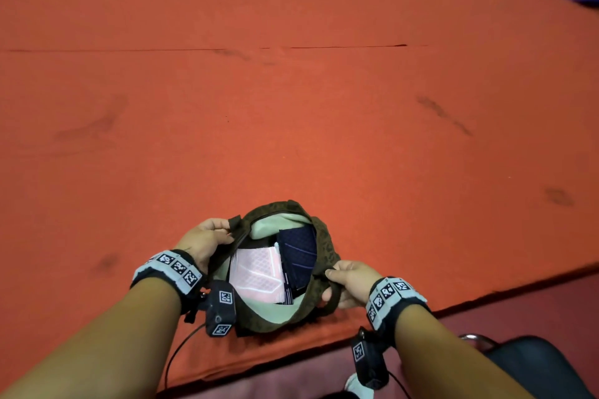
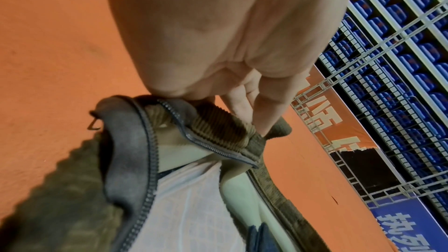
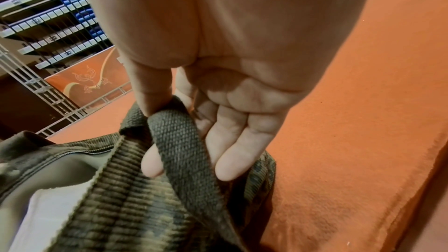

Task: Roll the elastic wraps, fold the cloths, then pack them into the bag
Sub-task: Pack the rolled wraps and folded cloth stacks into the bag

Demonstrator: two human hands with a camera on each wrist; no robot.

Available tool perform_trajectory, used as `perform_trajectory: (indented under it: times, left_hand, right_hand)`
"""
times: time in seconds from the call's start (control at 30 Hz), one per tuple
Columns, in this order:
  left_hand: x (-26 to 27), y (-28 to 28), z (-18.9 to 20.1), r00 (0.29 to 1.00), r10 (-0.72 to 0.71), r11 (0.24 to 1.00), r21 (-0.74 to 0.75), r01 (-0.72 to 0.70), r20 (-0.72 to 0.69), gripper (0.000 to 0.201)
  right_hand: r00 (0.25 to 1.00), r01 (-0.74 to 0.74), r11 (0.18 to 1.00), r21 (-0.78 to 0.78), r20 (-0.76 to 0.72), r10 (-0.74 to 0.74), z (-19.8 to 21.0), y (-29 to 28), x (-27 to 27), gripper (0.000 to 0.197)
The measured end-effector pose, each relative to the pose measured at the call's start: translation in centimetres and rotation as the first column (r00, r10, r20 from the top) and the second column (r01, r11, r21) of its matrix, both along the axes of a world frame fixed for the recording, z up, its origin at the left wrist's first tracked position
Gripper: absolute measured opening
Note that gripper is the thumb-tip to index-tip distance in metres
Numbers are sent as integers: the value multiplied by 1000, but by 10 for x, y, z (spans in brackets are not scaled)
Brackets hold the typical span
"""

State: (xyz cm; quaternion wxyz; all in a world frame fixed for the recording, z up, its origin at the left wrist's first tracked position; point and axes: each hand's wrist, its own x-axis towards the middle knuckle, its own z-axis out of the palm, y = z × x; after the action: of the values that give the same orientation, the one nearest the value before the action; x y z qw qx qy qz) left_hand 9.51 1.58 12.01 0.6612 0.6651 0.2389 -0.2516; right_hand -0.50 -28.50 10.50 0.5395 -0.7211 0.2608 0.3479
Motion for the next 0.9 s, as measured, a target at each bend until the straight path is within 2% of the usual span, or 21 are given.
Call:
perform_trajectory:
  times: [0.27, 0.5, 0.7, 0.9]
  left_hand:
    - [-12, -8, 11, 997, 53, 985, -169, -42, 60, 45]
    - [-8, -9, 31, 986, 147, 952, -281, -121, 76, 38]
    - [-5, -4, 66, 980, 73, 957, -288, -17, 184, 46]
    - [-7, -1, 110, 964, -75, 941, -301, 152, 254, 51]
  right_hand:
    - [998, 57, 997, 48, 0, -57, 21, 5, 3, 16]
    - [976, 214, 962, 172, -11, -216, 45, 9, 7, 16]
    - [922, 311, 890, 333, 123, -368, 87, 23, 26, 12]
    - [877, 351, 766, 539, 98, -470, 131, 35, 39, 36]
